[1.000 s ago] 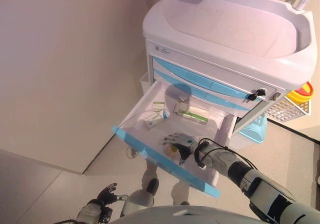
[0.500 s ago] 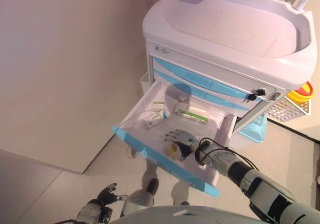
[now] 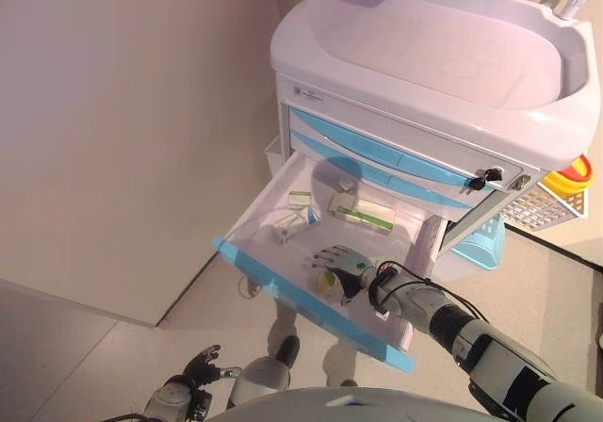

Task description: Open the drawer and pick up the medicine

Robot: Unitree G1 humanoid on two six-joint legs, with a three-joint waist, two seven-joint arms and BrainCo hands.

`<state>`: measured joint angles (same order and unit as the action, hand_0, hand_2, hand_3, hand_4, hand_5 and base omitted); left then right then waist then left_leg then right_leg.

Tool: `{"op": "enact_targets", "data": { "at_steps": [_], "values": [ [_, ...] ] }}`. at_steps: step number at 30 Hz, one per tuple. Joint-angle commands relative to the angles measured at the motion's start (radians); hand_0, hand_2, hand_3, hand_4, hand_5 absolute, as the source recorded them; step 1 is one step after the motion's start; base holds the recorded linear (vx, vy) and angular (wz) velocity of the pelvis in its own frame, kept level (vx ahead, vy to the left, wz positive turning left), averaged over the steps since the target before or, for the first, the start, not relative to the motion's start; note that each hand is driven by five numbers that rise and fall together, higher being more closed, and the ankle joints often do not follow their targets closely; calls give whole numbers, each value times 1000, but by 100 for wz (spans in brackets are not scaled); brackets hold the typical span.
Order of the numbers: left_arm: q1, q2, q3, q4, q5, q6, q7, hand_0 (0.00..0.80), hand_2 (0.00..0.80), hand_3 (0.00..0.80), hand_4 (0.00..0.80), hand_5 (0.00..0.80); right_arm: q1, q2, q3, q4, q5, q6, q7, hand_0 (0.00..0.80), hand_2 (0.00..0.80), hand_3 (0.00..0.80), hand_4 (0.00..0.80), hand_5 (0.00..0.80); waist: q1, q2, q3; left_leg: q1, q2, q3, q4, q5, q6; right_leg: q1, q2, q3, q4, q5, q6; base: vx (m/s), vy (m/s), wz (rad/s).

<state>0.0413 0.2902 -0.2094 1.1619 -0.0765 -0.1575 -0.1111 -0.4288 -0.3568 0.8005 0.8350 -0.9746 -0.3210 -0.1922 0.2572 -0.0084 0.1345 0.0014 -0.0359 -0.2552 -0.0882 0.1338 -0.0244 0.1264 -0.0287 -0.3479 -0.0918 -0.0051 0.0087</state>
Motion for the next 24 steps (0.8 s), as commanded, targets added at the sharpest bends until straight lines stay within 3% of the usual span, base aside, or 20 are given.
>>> {"op": "enact_targets", "data": {
  "at_steps": [1, 24],
  "values": [
    [-27, 4, -58, 44, 41, -21, 2, 0, 0, 0, 0, 0, -38, 27, 29, -14, -2, -2, -28, 0, 0, 0, 0, 0, 22, -25, 19, 14, -43, 1, 17, -104, 20, -23, -54, 13, 76, -20, 55, 0, 0, 0],
    [-23, 0, -71, 40, 39, -22, 3, 0, 0, 0, 0, 0, -28, 50, 9, 28, 5, 35, -56, 0, 0, 0, 0, 0, 26, -17, 22, 18, -48, -11, 18, -103, 22, -19, -55, 10, 78, -21, 54, 3, 2, 2]
  ]
}}
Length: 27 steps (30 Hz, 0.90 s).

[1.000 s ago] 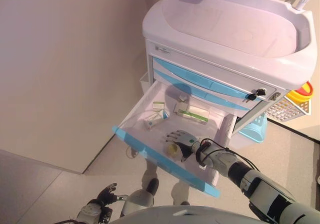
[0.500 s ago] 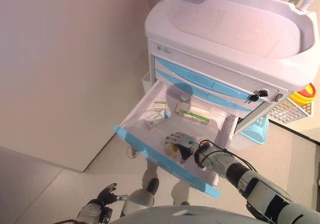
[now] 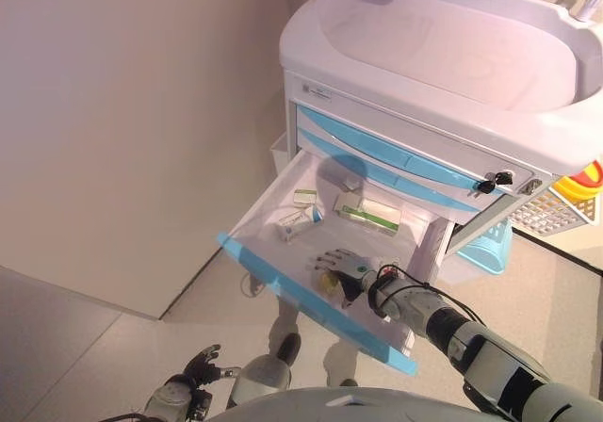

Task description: Open the drawer and pick up the medicine

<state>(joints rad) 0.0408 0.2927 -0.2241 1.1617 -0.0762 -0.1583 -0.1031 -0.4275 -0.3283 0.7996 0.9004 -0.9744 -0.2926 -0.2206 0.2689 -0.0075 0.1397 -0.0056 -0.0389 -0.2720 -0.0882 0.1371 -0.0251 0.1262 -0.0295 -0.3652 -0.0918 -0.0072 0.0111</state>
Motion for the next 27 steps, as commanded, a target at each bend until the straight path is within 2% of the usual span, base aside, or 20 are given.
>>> {"op": "enact_targets", "data": {
  "at_steps": [1, 19, 20, 22, 24, 27],
  "values": [
    [-23, -3, -57, 41, 40, -21, -5, 0, 0, 0, 0, 0, -29, 22, 8, -32, 2, 8, -30, 0, 0, 0, 0, 0, 15, -18, 17, 25, -45, 5, 18, -106, 23, -18, -54, 26, 78, -18, 52, 0, 0, 0],
    [-23, -2, -62, 42, 42, -21, -5, 0, 0, 0, 0, 0, -25, 29, 0, -2, 1, 3, -45, 0, 0, 0, 0, 0, 17, -18, 19, 26, -46, 5, 18, -106, 25, -18, -56, 24, 80, -18, 54, 0, 0, 0],
    [-23, -2, -64, 42, 40, -21, -5, 0, 0, 0, 0, 0, -24, 29, 1, -1, 1, 3, -47, 138, 138, 138, 138, 138, 17, -17, 19, 26, -46, 5, 19, -106, 25, -19, -56, 24, 80, -18, 54, 0, 0, 0],
    [-23, -3, -63, 43, 41, -21, -4, 0, 0, 0, 0, 0, -24, 30, -1, -2, 2, 2, -49, 562, 562, 562, 562, 562, 16, -17, 20, 26, -46, 5, 19, -106, 25, -19, -56, 25, 81, -18, 54, 0, 0, 0],
    [-22, -3, -64, 44, 42, -23, -3, 0, 0, 0, 0, 0, -19, 29, 0, -2, 1, 2, -54, 800, 800, 800, 800, 800, 16, -18, 19, 26, -46, 5, 19, -107, 25, -18, -56, 25, 80, -18, 54, 0, 0, 0],
    [-21, -4, -65, 44, 43, -24, -3, 0, 0, 0, 0, 0, -18, 31, 0, -3, 3, 4, -55, 800, 800, 800, 800, 800, 17, -18, 20, 27, -46, 4, 19, -107, 25, -17, -56, 25, 79, -17, 53, 0, 0, 0]
  ]
}}
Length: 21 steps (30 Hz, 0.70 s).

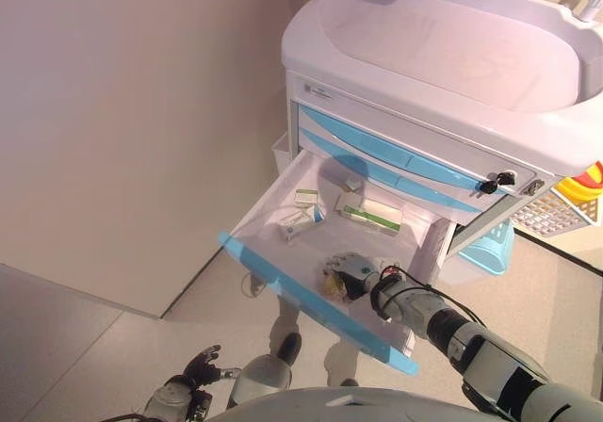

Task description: Open the drawer and pick up the medicine

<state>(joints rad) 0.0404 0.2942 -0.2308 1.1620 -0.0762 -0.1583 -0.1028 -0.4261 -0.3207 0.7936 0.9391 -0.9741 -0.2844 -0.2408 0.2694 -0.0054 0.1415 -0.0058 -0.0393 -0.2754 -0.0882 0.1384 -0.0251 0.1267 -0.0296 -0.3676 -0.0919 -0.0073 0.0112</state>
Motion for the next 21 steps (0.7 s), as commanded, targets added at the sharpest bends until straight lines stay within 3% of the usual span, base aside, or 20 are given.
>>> {"op": "enact_targets", "data": {
  "at_steps": [1, 21],
  "values": [
    [-20, -6, -57, 44, 44, -25, -4, 0, 0, 0, 0, 0, -19, 23, 5, -43, 3, -5, -34, 800, 800, 800, 800, 800, 16, -20, 18, 27, -45, 8, 19, -108, 25, -18, -56, 27, 79, -17, 53, 0, 0, 0],
    [-24, -9, -46, 39, 43, -20, 3, 0, 0, 0, 0, 0, -26, -6, 2, -137, 29, -6, 10, 800, 800, 800, 800, 800, 4, -31, 20, 27, -42, 23, 16, -111, 26, -22, -55, 40, 76, -11, 57, 0, 0, 0]
  ]
}}
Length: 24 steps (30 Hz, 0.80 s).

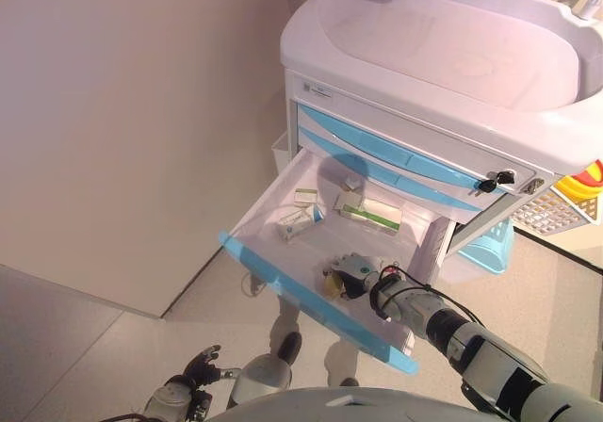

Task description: Open the drawer and pick up the medicine

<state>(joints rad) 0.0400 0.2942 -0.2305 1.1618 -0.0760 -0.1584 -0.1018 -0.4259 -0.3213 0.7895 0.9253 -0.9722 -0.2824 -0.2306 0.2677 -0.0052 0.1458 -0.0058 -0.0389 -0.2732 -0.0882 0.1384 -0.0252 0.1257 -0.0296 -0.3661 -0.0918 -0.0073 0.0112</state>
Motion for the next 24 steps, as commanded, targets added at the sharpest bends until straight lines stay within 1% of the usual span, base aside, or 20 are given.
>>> {"op": "enact_targets", "data": {
  "at_steps": [1, 3, 6, 7, 9, 12, 14, 15, 16, 17, 19, 20, 23, 24],
  "values": [
    [-23, -7, -39, 38, 45, -17, 0, 0, 0, 0, 0, 0, -27, -15, 3, -149, 33, -10, 14, 800, 800, 800, 800, 800, 2, -33, 15, 29, -41, 22, 16, -111, 27, -21, -54, 40, 76, -10, 57, 0, 0, 0],
    [-24, -2, -32, 31, 41, -7, -1, 0, 0, 0, 0, 0, -35, -47, 2, -229, 62, -6, 68, 800, 800, 800, 800, 800, -6, -38, 16, 32, -39, 28, 15, -112, 26, -21, -54, 45, 76, -9, 59, -9, 3, -2],
    [-21, 13, -8, 25, 39, 5, -9, 0, 0, 0, 0, 0, -54, -140, -5, -410, 165, 5, 204, 800, 800, 800, 800, 800, -26, -51, 16, 38, -33, 45, 13, -116, 26, -22, -52, 64, 76, -4, 60, -12, 4, -3],
    [-20, 19, 2, 22, 37, 10, -12, 0, 0, 0, 0, 0, -59, -192, -18, -502, 219, 20, 279, 800, 800, 800, 800, 800, -37, -57, 15, 40, -30, 54, 12, -117, 25, -23, -51, 74, 76, -2, 61, -21, 10, -10],
    [-17, 29, 23, 23, 33, 16, -18, 0, 0, 0, 0, 0, -70, -286, -63, -651, 332, 43, 413, 800, 800, 800, 800, 800, -60, -67, 13, 46, -24, 75, 10, -121, 27, -28, -47, 97, 76, 1, 61, -26, 16, -20],
    [-13, 36, 47, 28, 28, 16, -20, 0, 0, 0, 0, 0, -83, -397, -152, -809, 445, 57, 561, 800, 800, 800, 800, 800, -92, -81, 10, 56, -18, 103, 7, -126, 30, -33, -43, 129, 78, 5, 60, -25, 22, -27],
    [-10, 40, 60, 30, 22, 17, -19, 0, 0, 0, 0, 0, -107, -474, -219, -907, 549, 86, 659, 800, 800, 800, 800, 800, -111, -90, 7, 63, -13, 123, 5, -131, 32, -34, -41, 150, 78, 7, 61, -19, 27, -32],
    [-8, 41, 65, 30, 21, 16, -19, 0, 0, 0, 0, 0, -121, -513, -256, -955, 614, 113, 701, 800, 800, 800, 800, 800, -121, -94, 5, 67, -11, 132, 4, -133, 32, -35, -40, 159, 79, 8, 62, -14, 32, -33],
    [-4, 41, 67, 28, 18, 16, -17, 0, 0, 0, 0, 0, -133, -546, -289, -980, 671, 122, 724, 800, 800, 800, 800, 800, -129, -98, 2, 71, -10, 141, 2, -134, 32, -36, -39, 166, 79, 9, 62, -8, 43, -31],
    [1, 42, 69, 26, 17, 16, -16, 0, 0, 0, 0, 0, -155, -592, -331, -988, 770, 129, 740, 800, 800, 800, 800, 800, -139, -102, -4, 75, -7, 150, 1, -135, 31, -37, -39, 175, 79, 11, 63, -2, 46, -35],
    [6, 43, 68, 25, 16, 16, -15, 0, 0, 0, 0, 0, -193, -638, -385, -981, 900, 144, 735, 800, 800, 800, 800, 800, -149, -108, -12, 79, -5, 162, 1, -138, 30, -37, -39, 185, 79, 13, 64, 6, 42, -32],
    [7, 43, 65, 24, 13, 18, -13, 0, 0, 0, 0, 0, -225, -649, -415, -953, 952, 143, 745, 800, 800, 800, 800, 800, -154, -110, -17, 82, -4, 169, 1, -140, 30, -36, -39, 191, 78, 14, 65, 15, 40, -23],
    [10, 40, 52, 24, 6, 19, -11, 0, 0, 0, 0, 0, -317, -669, -456, -852, 1065, 135, 705, 800, 800, 800, 800, 800, -160, -114, -29, 91, -3, 181, 1, -145, 29, -32, -40, 200, 75, 17, 66, 24, 41, -15],
    [10, 39, 50, 23, 6, 20, -9, 0, 0, 0, 0, 0, -338, -671, -459, -830, 1080, 134, 690, 800, 800, 800, 800, 800, -161, -115, -31, 93, -2, 183, 1, -146, 29, -30, -40, 201, 75, 17, 66, 42, 47, -9]
  ]
}}
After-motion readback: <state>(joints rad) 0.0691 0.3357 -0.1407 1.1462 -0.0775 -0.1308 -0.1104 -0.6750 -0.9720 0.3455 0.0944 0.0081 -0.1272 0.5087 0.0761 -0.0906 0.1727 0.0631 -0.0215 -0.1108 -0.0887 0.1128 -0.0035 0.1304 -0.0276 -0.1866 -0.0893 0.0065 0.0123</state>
